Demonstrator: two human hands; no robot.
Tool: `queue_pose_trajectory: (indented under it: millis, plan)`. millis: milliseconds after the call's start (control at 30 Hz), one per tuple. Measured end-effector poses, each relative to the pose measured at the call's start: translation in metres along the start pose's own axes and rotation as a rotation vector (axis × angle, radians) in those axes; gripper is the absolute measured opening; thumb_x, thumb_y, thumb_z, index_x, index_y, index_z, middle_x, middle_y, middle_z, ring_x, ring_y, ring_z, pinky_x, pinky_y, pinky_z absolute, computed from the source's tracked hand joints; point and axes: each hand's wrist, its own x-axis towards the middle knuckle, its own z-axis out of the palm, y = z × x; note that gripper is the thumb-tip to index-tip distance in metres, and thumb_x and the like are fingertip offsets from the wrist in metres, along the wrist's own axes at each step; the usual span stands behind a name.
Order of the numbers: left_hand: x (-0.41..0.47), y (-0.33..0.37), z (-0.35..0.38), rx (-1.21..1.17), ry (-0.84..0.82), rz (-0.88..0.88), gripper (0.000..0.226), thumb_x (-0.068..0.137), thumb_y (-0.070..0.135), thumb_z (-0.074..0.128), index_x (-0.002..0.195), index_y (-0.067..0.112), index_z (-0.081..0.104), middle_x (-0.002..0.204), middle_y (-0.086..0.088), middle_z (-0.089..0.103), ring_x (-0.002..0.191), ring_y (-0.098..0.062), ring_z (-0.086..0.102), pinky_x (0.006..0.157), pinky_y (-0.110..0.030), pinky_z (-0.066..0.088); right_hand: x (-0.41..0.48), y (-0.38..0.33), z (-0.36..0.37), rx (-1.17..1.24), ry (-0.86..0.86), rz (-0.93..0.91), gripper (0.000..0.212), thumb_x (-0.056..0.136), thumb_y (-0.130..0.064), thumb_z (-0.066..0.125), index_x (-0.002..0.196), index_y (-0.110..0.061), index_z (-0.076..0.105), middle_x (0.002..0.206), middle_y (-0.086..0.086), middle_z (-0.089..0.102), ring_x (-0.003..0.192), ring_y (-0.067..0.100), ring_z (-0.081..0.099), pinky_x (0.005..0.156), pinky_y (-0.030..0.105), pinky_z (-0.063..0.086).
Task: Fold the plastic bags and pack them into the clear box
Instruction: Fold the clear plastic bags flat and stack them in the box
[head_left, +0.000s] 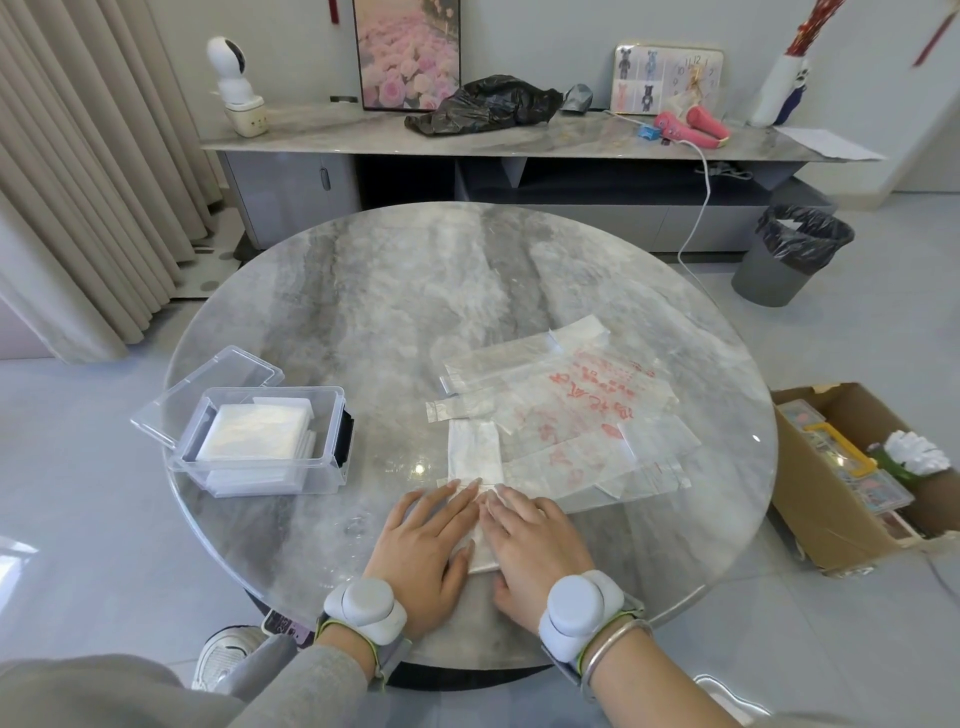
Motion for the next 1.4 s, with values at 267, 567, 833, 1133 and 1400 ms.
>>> queue_pose_trajectory:
  millis: [267,567,833,1133,1400]
  plan:
    - [0.005,0.004,-0.009,-0.146,0.11,-0.049,0.042,0.098,0.044,0.036,0.129,0.028,0.059,0.138,0.017,0.053,0.13,-0.008,0.045,0.108,-0.026,0.027,-0.003,0.0,0.017,0.052,0.265,-0.003,0.049,0.071,-0.025,0.035,0.091,-0.015,0.078,0.096,-0.002,0.074,0.105,0.015,0.065,0.077,0.025,0.055]
    - [-0.001,0.002,-0.022,-0.292,0.082,0.002,0.068,0.076,0.081,0.053,0.117,0.027,0.059,0.115,0.017,0.057,0.108,0.002,0.049,0.097,-0.018,0.035,-0.01,0.011,-0.02,0.362,0.225,0.188,0.027,0.084,-0.032,0.046,0.096,-0.026,0.069,0.087,-0.003,0.065,0.084,0.017,0.054,0.075,0.024,0.038]
    - [0.003,0.007,-0.017,-0.472,0.255,-0.35,0.022,0.072,0.058,0.053,0.091,0.049,0.059,0.084,0.031,0.06,0.094,0.008,0.053,0.089,-0.025,0.042,0.0,0.015,-0.009,0.821,0.278,0.479,0.008,0.082,-0.021,0.056,0.082,-0.029,0.057,0.055,-0.014,0.06,0.059,0.009,0.052,0.063,0.029,0.044]
    - [0.007,0.006,-0.007,-0.394,0.239,-0.381,0.035,0.074,0.059,0.047,0.081,0.032,0.069,0.072,0.031,0.058,0.09,0.001,0.048,0.087,-0.011,0.027,0.009,0.022,0.014,0.946,0.189,0.651,0.019,0.091,-0.027,0.054,0.11,-0.027,0.057,0.074,-0.011,0.069,0.075,0.012,0.062,0.056,0.017,0.038]
    - [0.009,0.003,0.004,-0.267,0.256,-0.364,0.027,0.078,0.056,0.053,0.074,0.032,0.063,0.068,0.025,0.057,0.082,-0.006,0.049,0.073,-0.023,0.033,0.01,0.017,0.014,0.864,0.219,0.606,0.036,0.091,-0.032,0.057,0.125,-0.023,0.051,0.075,-0.011,0.066,0.076,0.01,0.062,0.069,0.026,0.046]
